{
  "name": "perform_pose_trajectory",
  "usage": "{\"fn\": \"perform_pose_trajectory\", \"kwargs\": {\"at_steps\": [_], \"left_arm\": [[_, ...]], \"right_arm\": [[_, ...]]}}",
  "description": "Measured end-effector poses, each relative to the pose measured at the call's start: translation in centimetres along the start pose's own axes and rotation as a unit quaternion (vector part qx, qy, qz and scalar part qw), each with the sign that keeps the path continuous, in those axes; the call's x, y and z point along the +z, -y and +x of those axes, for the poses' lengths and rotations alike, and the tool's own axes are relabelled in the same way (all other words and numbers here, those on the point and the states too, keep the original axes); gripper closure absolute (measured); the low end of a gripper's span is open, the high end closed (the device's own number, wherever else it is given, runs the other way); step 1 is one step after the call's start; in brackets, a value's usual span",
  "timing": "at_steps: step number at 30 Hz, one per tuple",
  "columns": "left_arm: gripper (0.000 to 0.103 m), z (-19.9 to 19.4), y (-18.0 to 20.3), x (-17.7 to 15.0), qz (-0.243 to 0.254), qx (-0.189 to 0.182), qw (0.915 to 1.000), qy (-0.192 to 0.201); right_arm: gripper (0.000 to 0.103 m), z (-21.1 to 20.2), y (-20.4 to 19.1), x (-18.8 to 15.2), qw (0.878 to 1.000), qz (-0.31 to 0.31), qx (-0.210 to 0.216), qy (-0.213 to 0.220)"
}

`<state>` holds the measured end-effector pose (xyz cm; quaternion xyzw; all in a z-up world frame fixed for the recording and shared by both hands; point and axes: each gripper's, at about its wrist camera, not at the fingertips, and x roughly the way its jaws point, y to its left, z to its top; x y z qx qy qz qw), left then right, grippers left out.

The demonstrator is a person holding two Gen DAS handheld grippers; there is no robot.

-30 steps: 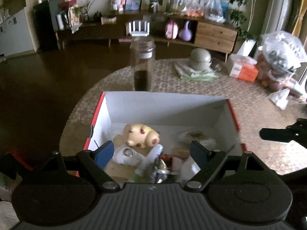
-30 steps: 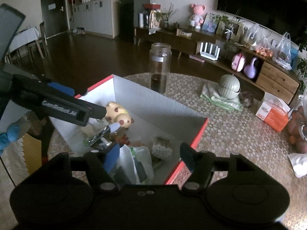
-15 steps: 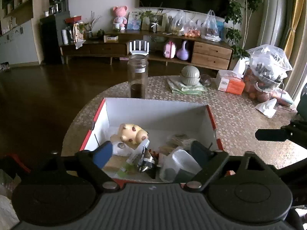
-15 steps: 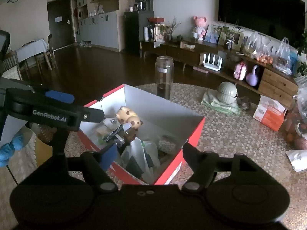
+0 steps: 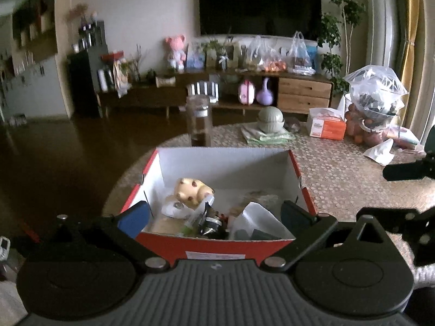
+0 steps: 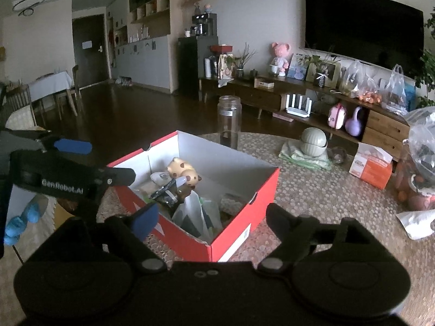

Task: Organize objects

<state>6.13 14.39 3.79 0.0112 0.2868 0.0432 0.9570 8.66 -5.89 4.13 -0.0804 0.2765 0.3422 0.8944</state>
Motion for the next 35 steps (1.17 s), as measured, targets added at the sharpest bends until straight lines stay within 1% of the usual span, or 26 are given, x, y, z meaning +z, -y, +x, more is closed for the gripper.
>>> {"fn": "perform_pose_trajectory", "kwargs": {"at_steps": [4,7,11,18,27,35], "left_arm": [[0.000,-0.5,0.4,-0.7,-0.009,-0.015,0.9998,0.004],[0.000,-0.6,1.1,-1.4,-0.007,-0.011,0.9999,0.005],[0.000,-0.8,1.9,-2.5,-0.001,-0.017,0.9999,0.003],[0.000,-1.0,2.7,-3.8,-0.013,-0.024,0.9996,-0.004],[0.000,-1.1,3.6,-4.5,-0.027,-0.035,0.9989,-0.012],[0.000,-1.1,4.8,-4.7,-0.028,-0.037,0.9989,-0.014]], "right_arm": [[0.016,-0.5,0.2,-0.6,1.000,0.008,0.000,0.003],[0.016,-0.6,0.1,-0.8,1.000,0.007,0.001,0.004],[0.015,-1.1,0.0,-1.5,1.000,0.008,0.003,0.003],[0.015,-1.4,0.1,-2.5,1.000,0.010,0.005,-0.001],[0.015,-1.4,1.0,-3.7,1.000,0.023,0.006,-0.009],[0.015,-1.2,1.8,-4.2,0.999,0.032,0.010,-0.012]]}}
